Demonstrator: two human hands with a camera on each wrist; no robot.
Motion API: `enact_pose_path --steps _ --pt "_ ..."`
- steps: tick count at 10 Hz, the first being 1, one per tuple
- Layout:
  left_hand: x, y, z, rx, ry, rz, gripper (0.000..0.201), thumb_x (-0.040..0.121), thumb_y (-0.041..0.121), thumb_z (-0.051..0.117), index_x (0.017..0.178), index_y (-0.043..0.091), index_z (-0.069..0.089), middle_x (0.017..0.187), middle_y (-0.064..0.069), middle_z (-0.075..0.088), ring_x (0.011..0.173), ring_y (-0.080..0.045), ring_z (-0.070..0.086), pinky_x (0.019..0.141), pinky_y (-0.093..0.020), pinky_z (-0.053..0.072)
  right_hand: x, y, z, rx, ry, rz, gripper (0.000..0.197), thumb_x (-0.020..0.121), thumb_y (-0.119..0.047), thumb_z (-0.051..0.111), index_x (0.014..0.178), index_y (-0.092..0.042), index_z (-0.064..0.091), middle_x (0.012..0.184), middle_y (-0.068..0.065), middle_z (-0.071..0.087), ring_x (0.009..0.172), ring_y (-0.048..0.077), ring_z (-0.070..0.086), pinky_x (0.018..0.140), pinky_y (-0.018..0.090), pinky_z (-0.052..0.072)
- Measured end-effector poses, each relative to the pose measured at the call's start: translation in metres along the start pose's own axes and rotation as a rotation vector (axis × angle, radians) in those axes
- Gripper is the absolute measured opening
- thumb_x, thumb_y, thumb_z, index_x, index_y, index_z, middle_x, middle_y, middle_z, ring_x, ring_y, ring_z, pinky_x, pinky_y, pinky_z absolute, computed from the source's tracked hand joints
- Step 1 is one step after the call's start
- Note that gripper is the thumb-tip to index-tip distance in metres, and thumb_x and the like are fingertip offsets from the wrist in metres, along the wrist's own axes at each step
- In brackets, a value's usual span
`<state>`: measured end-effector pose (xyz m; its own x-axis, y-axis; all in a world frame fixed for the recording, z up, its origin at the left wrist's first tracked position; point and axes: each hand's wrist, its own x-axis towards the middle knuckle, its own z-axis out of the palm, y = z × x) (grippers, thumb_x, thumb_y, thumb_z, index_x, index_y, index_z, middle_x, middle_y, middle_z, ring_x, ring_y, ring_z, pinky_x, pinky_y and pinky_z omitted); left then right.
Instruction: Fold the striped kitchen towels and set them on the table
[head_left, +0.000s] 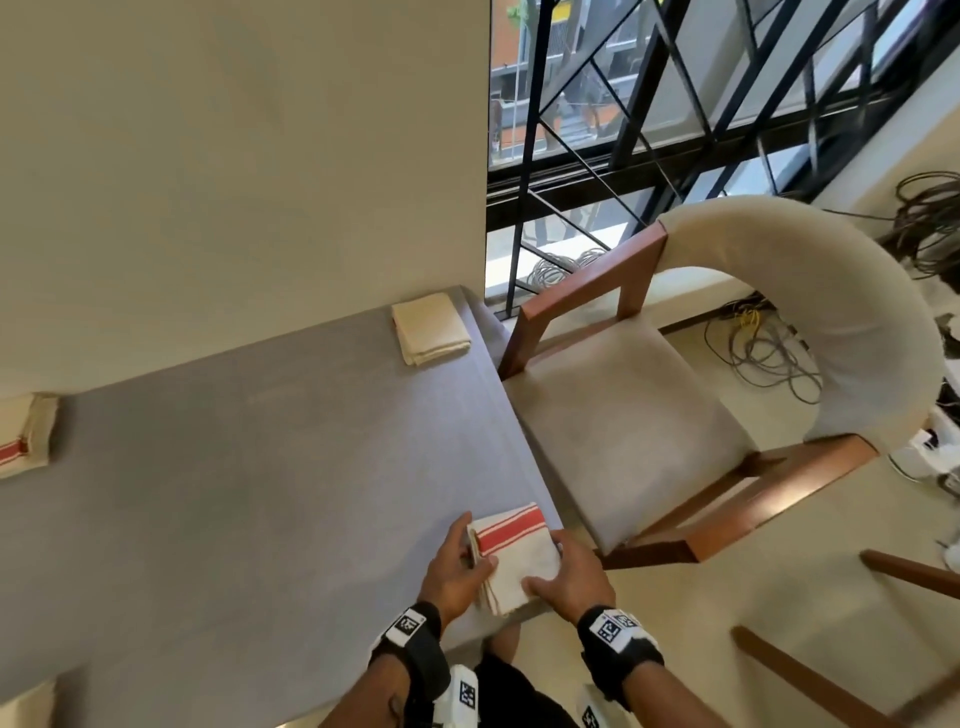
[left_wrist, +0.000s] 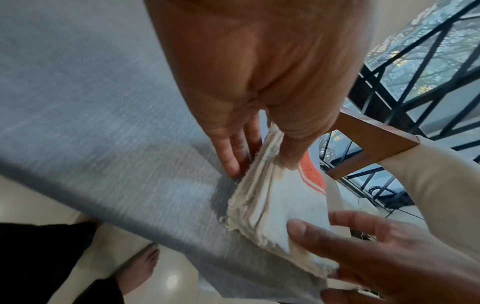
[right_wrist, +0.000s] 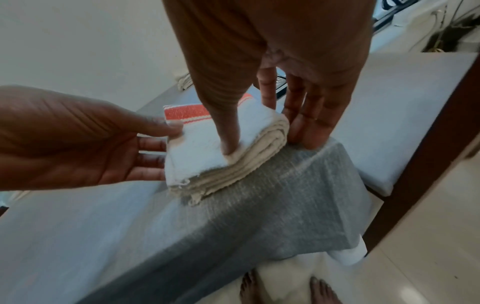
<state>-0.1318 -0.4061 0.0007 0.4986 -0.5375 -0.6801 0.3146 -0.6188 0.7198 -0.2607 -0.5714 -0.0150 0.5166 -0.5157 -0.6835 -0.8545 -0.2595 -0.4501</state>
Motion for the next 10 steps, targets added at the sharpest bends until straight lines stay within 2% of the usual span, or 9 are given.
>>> enact_pose_path --steps 1,3,4,5,6,7,8,9,10 --pt "-0.001 0.004 -0.005 0.1 0.005 0.021 0.072 0.099 0.024 0.069 0.157 0.031 0.028 0.145 0.005 0.051 0.136 -0.019 0.054 0.109 -0.037 0.049 -0.006 -0.012 -0.003 -0.079 -0.014 0.009 0.072 0.061 -0.059 0.08 0.122 -0.036 0.05 0.117 -0.006 0.063 0.11 0.017 0.063 0.094 0.036 0.056" --pt "0.009 0.006 -0.006 0.14 0.199 0.009 0.048 0.092 0.015 0.075 0.134 0.027 0.054 0.129 -0.002 0.067 0.119 -0.021 0.064 0.108 -0.041 0.052 -0.008 -0.023 -0.012 -0.149 0.023 0.004 0.068 0.069 -0.05 0.082 0.124 -0.03 0.048 0.123 -0.003 0.065 0.116 0.022 0.063 0.095 0.043 0.056" --pt "0.01 0.008 -0.001 0.167 0.25 0.041 0.04 0.094 0.019 0.074 0.129 0.027 0.056 0.121 0.0 0.071 0.102 -0.014 0.065 0.1 -0.033 0.055 -0.015 -0.024 -0.015 -0.26 0.112 -0.006 0.069 0.077 -0.053 0.077 0.132 -0.028 0.044 0.128 0.0 0.058 0.121 0.025 0.057 0.094 0.044 0.056" --pt "0.005 0.007 -0.001 0.221 0.225 0.073 0.037 0.096 0.032 0.07 0.129 0.032 0.053 0.109 0.003 0.073 0.094 -0.013 0.067 0.092 -0.03 0.055 -0.022 -0.027 -0.019 -0.384 0.218 -0.145 0.056 0.089 -0.048 0.068 0.136 -0.026 0.046 0.132 0.003 0.052 0.122 0.023 0.051 0.096 0.039 0.054" --pt "-0.006 -0.011 -0.019 0.305 0.197 0.073 0.035 0.099 0.036 0.066 0.13 0.039 0.049 0.094 0.001 0.073 0.089 -0.015 0.069 0.086 -0.029 0.053 -0.03 -0.034 -0.02 -0.411 0.226 -0.269 0.041 0.097 -0.042 0.061 0.133 -0.024 0.055 0.128 0.004 0.055 0.118 0.023 0.053 0.095 0.038 0.053" --pt "-0.028 -0.036 -0.049 0.367 0.237 0.104 0.03 0.1 0.035 0.063 0.129 0.038 0.054 0.092 0.003 0.073 0.09 -0.013 0.07 0.09 -0.034 0.056 -0.035 -0.04 -0.017 -0.357 0.21 -0.335 0.027 0.099 -0.038 0.059 0.122 -0.024 0.062 0.122 -0.001 0.062 0.11 0.019 0.06 0.092 0.039 0.053" --pt "-0.059 -0.067 -0.078 0.469 0.25 0.129 0.02 0.101 0.033 0.059 0.121 0.037 0.058 0.082 0.006 0.069 0.079 -0.008 0.066 0.08 -0.029 0.054 -0.04 -0.045 -0.016 -0.355 0.168 -0.449 0.017 0.101 -0.031 0.058 0.113 -0.021 0.065 0.112 -0.003 0.069 0.096 0.016 0.064 0.076 0.022 0.043" --pt "-0.091 -0.11 -0.106 0.628 0.241 0.066 0.01 0.103 0.036 0.056 0.112 0.036 0.061 0.069 0.01 0.061 0.067 -0.007 0.059 0.07 -0.029 0.052 -0.046 -0.046 -0.011 -0.379 0.116 -0.54 0.014 0.103 -0.027 0.054 0.106 -0.021 0.065 0.107 -0.006 0.069 0.091 0.012 0.062 0.063 0.011 0.029" --pt "-0.122 -0.161 -0.125 0.704 0.198 -0.096 0.008 0.102 0.039 0.052 0.097 0.036 0.057 0.087 0.01 0.067 0.083 -0.016 0.065 0.078 -0.033 0.052 -0.054 -0.039 0.005 -0.376 0.051 -0.559 0.012 0.102 -0.029 0.055 0.105 -0.022 0.065 0.102 -0.006 0.067 0.091 0.014 0.064 0.069 0.016 0.04"
